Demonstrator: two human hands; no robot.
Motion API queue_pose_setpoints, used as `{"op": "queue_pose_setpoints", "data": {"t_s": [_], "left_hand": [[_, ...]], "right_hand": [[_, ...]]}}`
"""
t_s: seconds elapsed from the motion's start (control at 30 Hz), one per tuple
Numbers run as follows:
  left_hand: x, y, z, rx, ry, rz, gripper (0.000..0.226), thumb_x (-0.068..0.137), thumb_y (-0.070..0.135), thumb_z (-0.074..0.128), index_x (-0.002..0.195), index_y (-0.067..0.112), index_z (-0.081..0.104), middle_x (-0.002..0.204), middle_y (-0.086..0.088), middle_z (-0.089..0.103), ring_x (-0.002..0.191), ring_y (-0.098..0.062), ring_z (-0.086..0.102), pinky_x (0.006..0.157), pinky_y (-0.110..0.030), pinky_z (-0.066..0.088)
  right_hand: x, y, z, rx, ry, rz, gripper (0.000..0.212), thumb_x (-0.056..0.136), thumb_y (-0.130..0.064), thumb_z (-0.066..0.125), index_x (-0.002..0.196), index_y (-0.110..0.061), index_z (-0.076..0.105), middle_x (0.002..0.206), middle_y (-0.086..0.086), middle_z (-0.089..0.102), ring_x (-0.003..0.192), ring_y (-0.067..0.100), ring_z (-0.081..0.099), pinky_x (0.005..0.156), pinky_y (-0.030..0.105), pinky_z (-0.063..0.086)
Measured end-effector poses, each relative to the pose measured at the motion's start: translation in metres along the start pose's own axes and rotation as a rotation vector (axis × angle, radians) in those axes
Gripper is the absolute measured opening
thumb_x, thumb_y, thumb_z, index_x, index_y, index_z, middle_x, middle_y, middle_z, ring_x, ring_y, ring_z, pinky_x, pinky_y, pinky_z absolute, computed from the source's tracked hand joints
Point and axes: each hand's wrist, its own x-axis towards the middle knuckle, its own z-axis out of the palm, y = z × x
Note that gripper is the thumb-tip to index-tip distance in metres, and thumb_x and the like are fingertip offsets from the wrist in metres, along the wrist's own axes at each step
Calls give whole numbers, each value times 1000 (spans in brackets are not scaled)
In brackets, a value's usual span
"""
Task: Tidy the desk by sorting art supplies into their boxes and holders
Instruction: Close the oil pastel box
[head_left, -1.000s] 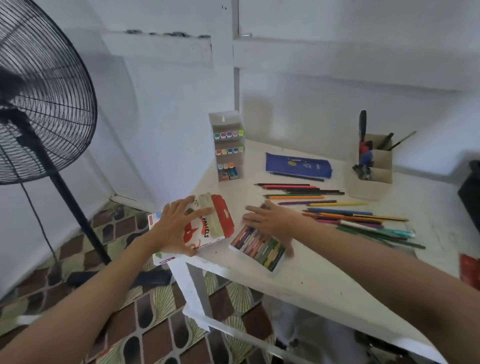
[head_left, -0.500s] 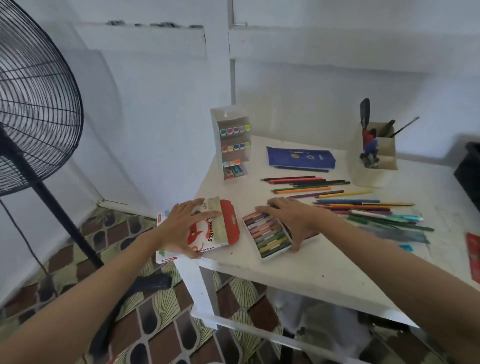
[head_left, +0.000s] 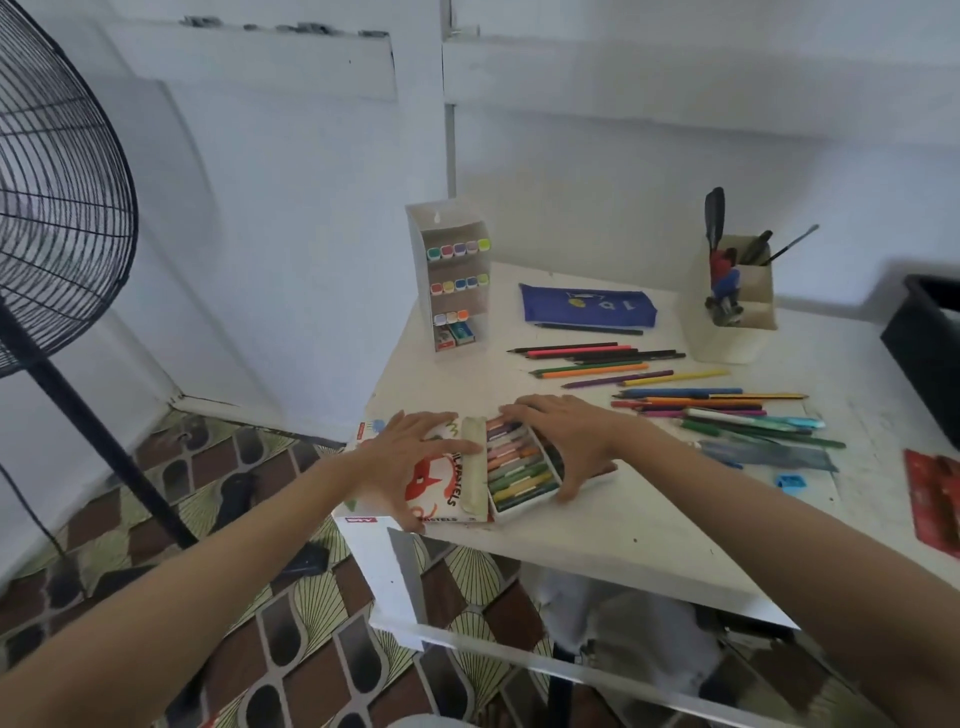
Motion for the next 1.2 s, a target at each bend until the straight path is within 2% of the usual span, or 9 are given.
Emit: {"op": "queue_pose_setpoints", "data": {"t_s": [0.1, 0.27, 0.37, 0.53, 0.67, 0.97, 1.07, 1.13, 1.2], "left_hand": [[5, 2, 2, 3, -33, -3, 109, 59, 59, 76, 123, 74, -11, 156, 4, -4, 140, -16, -5, 113, -46, -7], [7, 0, 10, 37, 25, -27, 106, 59, 66, 73, 136, 62, 1, 157, 3, -4, 142, -21, -5, 113, -49, -6], [6, 3, 15, 6, 85, -30, 103, 60, 63, 74, 136, 64, 4, 157, 5, -2, 141, -20, -4, 113, -47, -5], [4, -2, 12, -23, 50, -48, 102, 63, 61, 73, 137, 64, 3, 157, 9, -7, 141, -18, -7, 113, -46, -8], [4, -4, 15, -24, 77, -77, 99, 62, 67, 69, 135, 65, 2, 157, 7, -7, 142, -21, -7, 113, -47, -6], [10, 12, 20, -7, 121, -107, 104, 58, 71, 68, 138, 63, 2, 158, 4, -3, 142, -24, -3, 115, -51, -1], [9, 11, 19, 6, 107, -123, 105, 57, 74, 67, 135, 66, -2, 158, 4, -5, 142, -24, -4, 115, -51, 1], [9, 12, 19, 20, 99, -133, 104, 57, 77, 65, 134, 67, -5, 158, 4, -7, 142, -25, -4, 115, -52, 1], [10, 13, 22, 18, 111, -142, 102, 58, 79, 61, 133, 68, -7, 158, 4, -7, 142, -25, -4, 114, -53, 1]], "right_hand": [[2, -1, 4, -27, -1, 26, 121, 58, -61, 79, 148, -24, 8, 152, 5, 21, 138, 25, 21, 113, 47, 22], [4, -4, 10, -76, 15, 39, 120, 58, -64, 76, 149, -23, 10, 150, 7, 23, 135, 26, 24, 111, 46, 26], [5, -6, 10, -87, 7, 42, 119, 59, -65, 75, 149, -22, 10, 151, 7, 23, 135, 27, 24, 111, 48, 26], [7, -5, 8, -100, 0, 77, 118, 58, -70, 72, 149, -23, 12, 147, 7, 29, 131, 27, 30, 107, 47, 33], [6, -8, 16, -103, 31, 117, 119, 58, -75, 68, 149, -24, 10, 151, 6, 22, 135, 27, 24, 109, 53, 27], [17, -30, 22, 107, 145, 67, 138, 54, -73, 72, 147, -27, -19, 158, 2, 9, 144, 25, 7, 112, 62, 2], [18, -36, 25, 187, 160, 72, 138, 54, -70, 74, 146, -29, -22, 159, 0, -3, 145, 22, -4, 112, 62, -3], [11, -34, 30, 312, 203, 150, 135, 56, -65, 76, 146, -31, -19, 159, 1, -6, 145, 22, -7, 113, 59, 0], [3, -29, 41, 477, 369, 313, 121, 65, -60, 74, 150, -27, -6, 157, 4, 12, 144, 28, 9, 114, 54, 16]]}}
